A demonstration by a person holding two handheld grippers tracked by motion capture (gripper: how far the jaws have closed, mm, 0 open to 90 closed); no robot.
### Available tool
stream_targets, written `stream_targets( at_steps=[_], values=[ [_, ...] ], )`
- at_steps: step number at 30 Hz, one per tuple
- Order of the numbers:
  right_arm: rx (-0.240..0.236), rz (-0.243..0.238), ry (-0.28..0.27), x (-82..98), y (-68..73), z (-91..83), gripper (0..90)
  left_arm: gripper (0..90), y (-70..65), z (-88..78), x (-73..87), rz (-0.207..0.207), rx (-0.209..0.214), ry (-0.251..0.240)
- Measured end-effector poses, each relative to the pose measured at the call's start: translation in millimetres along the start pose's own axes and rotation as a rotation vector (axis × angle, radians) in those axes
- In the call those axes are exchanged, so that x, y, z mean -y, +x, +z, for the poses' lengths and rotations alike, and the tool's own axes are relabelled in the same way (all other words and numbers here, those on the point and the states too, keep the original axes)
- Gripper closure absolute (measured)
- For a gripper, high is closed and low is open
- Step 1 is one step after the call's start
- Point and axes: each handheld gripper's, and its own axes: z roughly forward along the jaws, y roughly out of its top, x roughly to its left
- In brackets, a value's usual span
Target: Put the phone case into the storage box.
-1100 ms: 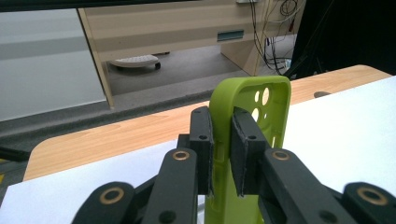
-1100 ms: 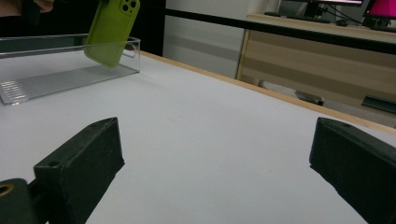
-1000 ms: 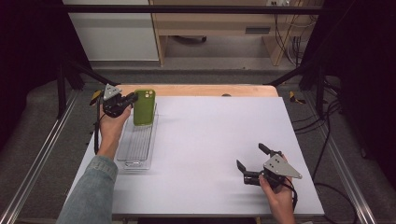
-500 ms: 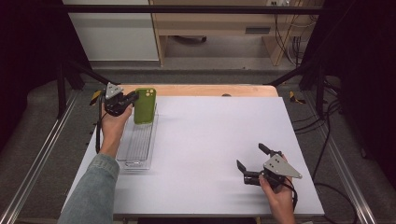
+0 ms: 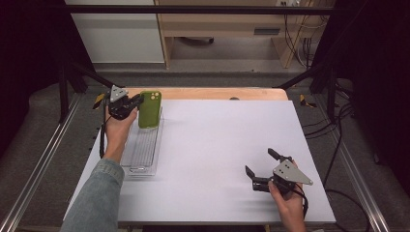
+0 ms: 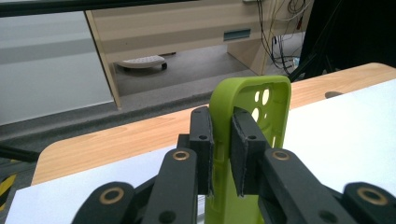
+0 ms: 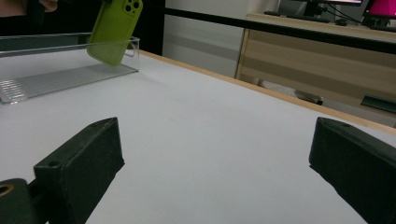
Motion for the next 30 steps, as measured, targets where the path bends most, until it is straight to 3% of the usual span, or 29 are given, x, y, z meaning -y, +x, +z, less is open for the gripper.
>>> stream_targets(
  at_steps=[30],
  values=[
    [0.002,0.010,0.001,0.4,-1.4,-0.1,3.0,79.5,-3.0,5.3,2.6,-0.004,-0.002,0.016]
  ],
)
